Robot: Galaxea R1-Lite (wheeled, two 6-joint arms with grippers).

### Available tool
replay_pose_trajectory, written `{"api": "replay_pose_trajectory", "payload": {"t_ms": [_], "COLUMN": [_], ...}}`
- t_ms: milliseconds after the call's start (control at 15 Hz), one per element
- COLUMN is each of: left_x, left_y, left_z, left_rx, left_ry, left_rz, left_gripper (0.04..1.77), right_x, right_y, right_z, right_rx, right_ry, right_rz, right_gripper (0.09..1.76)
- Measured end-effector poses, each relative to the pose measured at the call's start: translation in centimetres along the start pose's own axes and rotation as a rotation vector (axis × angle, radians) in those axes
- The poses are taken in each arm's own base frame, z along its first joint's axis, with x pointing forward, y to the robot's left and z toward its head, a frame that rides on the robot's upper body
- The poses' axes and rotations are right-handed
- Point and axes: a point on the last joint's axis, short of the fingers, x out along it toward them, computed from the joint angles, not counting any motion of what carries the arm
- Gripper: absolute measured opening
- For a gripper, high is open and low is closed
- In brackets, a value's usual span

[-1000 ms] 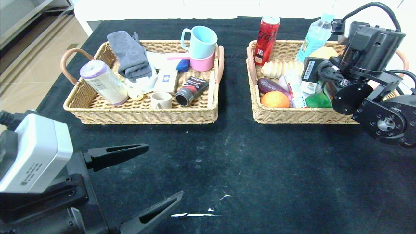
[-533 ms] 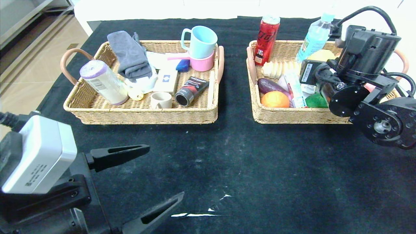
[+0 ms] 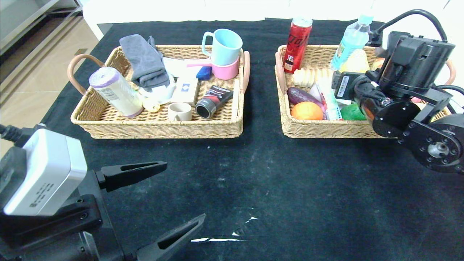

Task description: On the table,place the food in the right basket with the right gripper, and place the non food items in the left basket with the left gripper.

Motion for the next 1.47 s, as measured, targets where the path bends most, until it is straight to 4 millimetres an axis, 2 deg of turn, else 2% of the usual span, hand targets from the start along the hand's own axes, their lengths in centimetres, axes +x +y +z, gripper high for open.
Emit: {"api": "replay_pose_trajectory", "payload": {"t_ms": [400,733,933,1200,1467], "left_x": [0.0,0.0,0.2,-0.1,-2.3], "left_y": [0.0,0.0,0.1,0.8,2.5], "left_z": [0.0,0.1,0.0,0.1,-0.1], "left_rx": [0.000,0.000,-0.002,-0.016,-0.037], "left_ry": [0.000,0.001,0.006,0.010,0.008], "left_rz": [0.002,0.010,0.028,0.138,0.309], "left_gripper": [1.72,1.72,1.72,1.72,1.72], "right_x": [-4.6,-8.8,-11.4,-15.0,-18.4], "right_y": [-0.2,-2.4,-4.9,-8.9,-14.1], "right_z": [0.9,1.2,1.2,1.8,2.8], "right_rx": [-0.052,-0.115,-0.160,-0.223,-0.255], "right_ry": [0.017,0.028,0.052,0.126,0.171], "right_rz": [0.101,0.304,0.426,0.576,0.661], "right_gripper": [1.65,1.68,1.69,1.70,1.70]}}
